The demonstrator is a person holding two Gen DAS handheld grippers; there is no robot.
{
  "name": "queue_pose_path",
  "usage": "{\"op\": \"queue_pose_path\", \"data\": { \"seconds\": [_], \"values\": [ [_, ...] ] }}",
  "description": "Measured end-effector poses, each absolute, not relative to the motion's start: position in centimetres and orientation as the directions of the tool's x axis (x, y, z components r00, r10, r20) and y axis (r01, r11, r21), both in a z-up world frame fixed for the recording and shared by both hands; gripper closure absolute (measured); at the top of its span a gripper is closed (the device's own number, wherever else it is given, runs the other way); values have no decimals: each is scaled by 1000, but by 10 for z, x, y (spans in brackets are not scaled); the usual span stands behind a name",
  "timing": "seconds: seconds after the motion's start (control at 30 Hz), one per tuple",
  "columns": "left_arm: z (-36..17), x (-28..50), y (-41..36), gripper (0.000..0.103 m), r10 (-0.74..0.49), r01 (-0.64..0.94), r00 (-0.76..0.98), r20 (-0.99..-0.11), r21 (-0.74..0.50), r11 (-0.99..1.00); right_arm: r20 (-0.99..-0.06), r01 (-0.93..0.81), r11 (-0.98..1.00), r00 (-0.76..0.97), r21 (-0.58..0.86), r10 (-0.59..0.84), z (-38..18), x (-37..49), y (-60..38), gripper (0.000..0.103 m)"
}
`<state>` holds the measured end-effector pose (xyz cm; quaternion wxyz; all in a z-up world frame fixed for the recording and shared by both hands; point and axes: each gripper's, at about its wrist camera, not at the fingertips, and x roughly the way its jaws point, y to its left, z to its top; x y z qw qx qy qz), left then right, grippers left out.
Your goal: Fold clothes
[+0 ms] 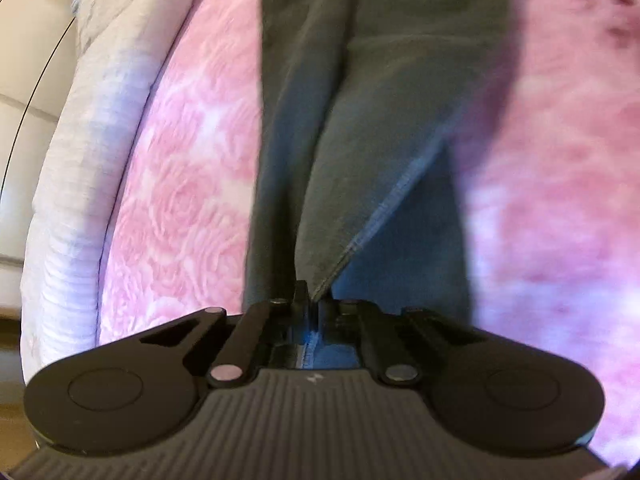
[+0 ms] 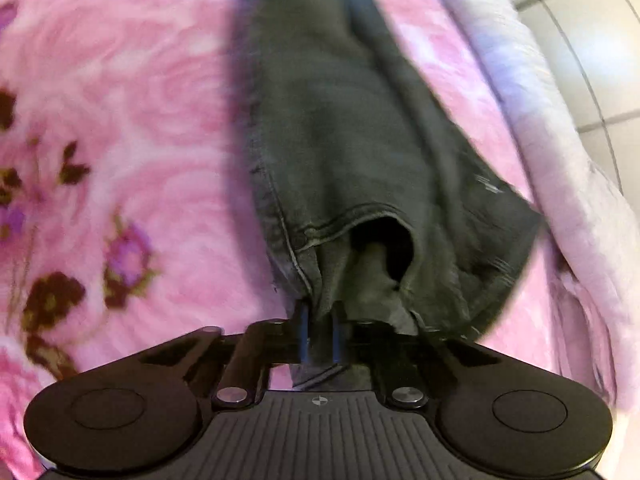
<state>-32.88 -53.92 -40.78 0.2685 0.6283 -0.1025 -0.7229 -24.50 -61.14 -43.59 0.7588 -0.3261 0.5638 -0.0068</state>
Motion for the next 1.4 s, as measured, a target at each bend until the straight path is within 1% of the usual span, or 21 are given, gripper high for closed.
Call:
{"op": "queue_pose_path", "data": {
  "seconds": [0.13,0.23,0.37,0.47,0.5,0.57,0.6,0.63,0.67,0.7,0.73,0.8,0.87,0.93,1.0,1.1,1.13,1.23,1.27,1.37,1.4],
  "values": [
    [-364,-345,-480,101,-403,196,-169,-900,370,-908,-840,-311,802,379,-510,-387,-388,-271,-641,96],
    [-342,-365,-431,101,-295,134,-230,-927,270,-953,-839,-339,790,395,-511,-373,-363,-301,-649,96],
    [-338,-402,-371,101,-138,53,-258,-956,129,-990,-868,-351,809,346,-471,-356,-366,-335,-654,96],
    [-352,-423,-349,98,-22,31,-223,-974,16,-999,-888,-369,816,297,-445,-350,-392,-350,-655,95],
    [-357,-429,-344,95,17,26,-208,-978,-23,-999,-896,-373,821,275,-433,-348,-400,-353,-656,94],
    [-356,-431,-346,91,69,68,-208,-976,-85,-994,-910,-342,845,221,-410,-352,-409,-354,-659,91],
    [-352,-429,-352,89,91,103,-216,-972,-115,-988,-909,-302,860,206,-411,-362,-408,-355,-663,87],
    [-348,-425,-360,87,102,139,-224,-969,-135,-981,-910,-260,875,198,-408,-365,-405,-358,-669,80],
    [-343,-421,-369,83,113,174,-231,-966,-156,-972,-910,-218,888,190,-404,-367,-402,-361,-675,76],
    [-337,-418,-382,79,102,210,-241,-965,-154,-965,-911,-174,900,182,-399,-369,-399,-364,-681,71],
    [-332,-415,-395,76,90,246,-251,-964,-153,-957,-914,-109,916,176,-386,-365,-394,-367,-689,68],
    [-325,-411,-431,67,33,311,-264,-964,-117,-943,-919,31,937,186,-349,-348,-384,-369,-705,65],
    [-327,-416,-472,65,-50,354,-255,-966,-45,-934,-919,210,933,211,-291,-334,-371,-367,-729,61],
    [-335,-430,-517,62,-129,384,-251,-959,23,-923,-915,388,903,268,-184,-302,-360,-361,-758,56],
    [-346,-451,-567,61,-202,398,-254,-946,89,-913,-912,503,862,316,-72,-261,-357,-352,-785,53],
    [-363,-499,-641,56,-283,393,-275,-919,161,-905,-902,559,829,372,31,-218,-364,-338,-816,51],
    [-369,-514,-660,55,-294,390,-288,-911,169,-905,-903,564,824,383,60,-196,-367,-338,-825,51],
    [-390,-564,-717,42,-317,372,-341,-885,182,-910,-909,585,797,399,149,-123,-378,-343,-839,49],
    [-396,-579,-735,37,-311,362,-363,-878,174,-916,-906,591,786,410,178,-104,-379,-348,-839,48],
    [-412,-621,-784,36,-272,382,-410,-871,106,-918,-881,620,747,462,240,-101,-378,-371,-833,42],
    [-420,-634,-798,36,-254,392,-423,-870,77,-917,-872,635,727,479,261,-105,-378,-380,-831,36]
  ]
}}
